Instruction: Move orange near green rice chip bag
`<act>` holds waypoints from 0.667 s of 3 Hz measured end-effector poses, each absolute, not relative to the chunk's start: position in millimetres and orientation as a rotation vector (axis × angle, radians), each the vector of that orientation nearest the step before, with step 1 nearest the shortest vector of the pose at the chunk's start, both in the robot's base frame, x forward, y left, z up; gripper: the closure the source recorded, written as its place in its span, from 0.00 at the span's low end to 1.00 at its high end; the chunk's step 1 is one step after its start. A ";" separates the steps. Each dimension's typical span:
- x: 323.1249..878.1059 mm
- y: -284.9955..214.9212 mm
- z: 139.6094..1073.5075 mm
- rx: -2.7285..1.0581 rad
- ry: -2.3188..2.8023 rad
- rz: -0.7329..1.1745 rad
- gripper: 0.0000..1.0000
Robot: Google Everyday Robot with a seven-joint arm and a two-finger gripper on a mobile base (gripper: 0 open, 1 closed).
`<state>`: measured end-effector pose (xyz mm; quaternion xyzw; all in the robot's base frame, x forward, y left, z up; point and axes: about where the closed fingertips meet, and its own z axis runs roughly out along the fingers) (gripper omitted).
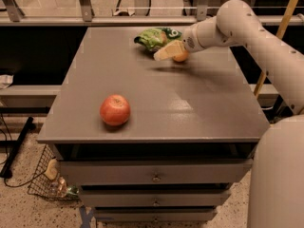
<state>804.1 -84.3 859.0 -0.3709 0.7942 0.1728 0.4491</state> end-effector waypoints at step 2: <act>785.8 -82.9 886.8 -0.965 1.849 0.440 0.00</act>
Offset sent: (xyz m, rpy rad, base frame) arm -0.0368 -0.0127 0.0508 0.0337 -0.1645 0.0657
